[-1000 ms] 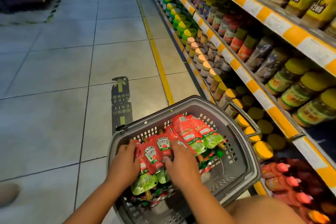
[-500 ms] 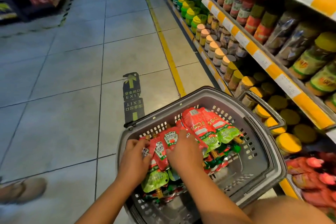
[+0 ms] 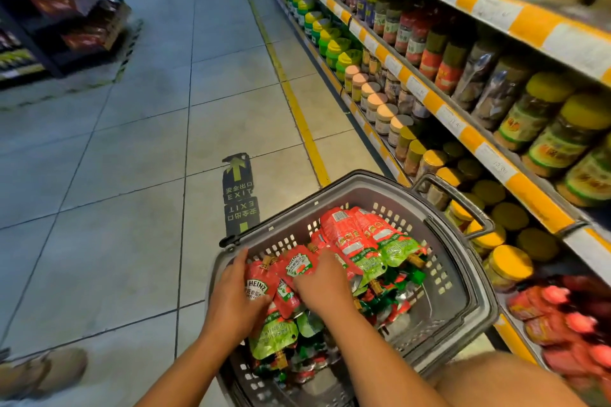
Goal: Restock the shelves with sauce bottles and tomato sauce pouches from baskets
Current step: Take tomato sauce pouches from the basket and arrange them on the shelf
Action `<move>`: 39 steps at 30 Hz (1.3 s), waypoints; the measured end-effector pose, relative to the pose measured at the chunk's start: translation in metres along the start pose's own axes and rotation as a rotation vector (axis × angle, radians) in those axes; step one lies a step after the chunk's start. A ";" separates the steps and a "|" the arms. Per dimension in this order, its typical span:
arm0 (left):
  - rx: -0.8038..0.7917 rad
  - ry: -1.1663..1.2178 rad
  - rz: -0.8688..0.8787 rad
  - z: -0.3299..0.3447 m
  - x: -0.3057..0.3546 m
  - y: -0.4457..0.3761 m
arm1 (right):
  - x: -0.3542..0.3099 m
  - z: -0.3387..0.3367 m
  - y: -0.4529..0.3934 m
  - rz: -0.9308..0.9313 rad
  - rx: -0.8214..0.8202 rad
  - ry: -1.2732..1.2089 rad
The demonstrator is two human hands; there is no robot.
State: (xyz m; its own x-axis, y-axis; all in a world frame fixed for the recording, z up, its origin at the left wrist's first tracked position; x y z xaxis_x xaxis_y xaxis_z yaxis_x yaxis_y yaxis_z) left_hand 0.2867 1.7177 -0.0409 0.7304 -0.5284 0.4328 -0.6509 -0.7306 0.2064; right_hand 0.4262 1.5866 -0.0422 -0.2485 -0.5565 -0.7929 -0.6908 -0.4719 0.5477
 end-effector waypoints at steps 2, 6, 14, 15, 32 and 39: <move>0.031 0.008 0.004 -0.006 0.006 0.001 | 0.000 -0.009 0.005 0.011 0.016 -0.083; 0.052 0.096 -0.068 -0.022 0.018 0.003 | 0.002 -0.036 0.018 0.034 0.075 -0.325; -0.192 0.659 -0.164 -0.030 0.087 0.023 | 0.006 -0.102 0.071 0.064 0.159 -1.013; -0.230 0.720 -0.143 -0.029 0.103 0.027 | 0.007 -0.114 0.079 0.050 0.182 -1.057; -0.743 1.022 0.298 -0.024 0.373 0.138 | 0.033 -0.330 0.273 -0.396 0.543 -1.300; -0.817 0.964 0.550 -0.024 0.463 0.199 | 0.034 -0.391 0.347 -0.552 0.803 -1.032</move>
State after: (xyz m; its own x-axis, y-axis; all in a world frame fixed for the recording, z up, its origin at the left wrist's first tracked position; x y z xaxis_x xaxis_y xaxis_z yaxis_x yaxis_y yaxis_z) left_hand 0.4901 1.3382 0.2220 0.1291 0.0869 0.9878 -0.9868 0.1090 0.1193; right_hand 0.4438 1.1361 0.2250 0.0410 0.4749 -0.8791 -0.9660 0.2438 0.0867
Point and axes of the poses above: each hand's wrist, its own y-axis away from the middle knuckle, its own z-axis out of the palm, x = y × z, the point moved 4 cm from there along -y, towards the middle knuckle, and after that the axes turned 13 degrees about -y, right-handed, at the moved point
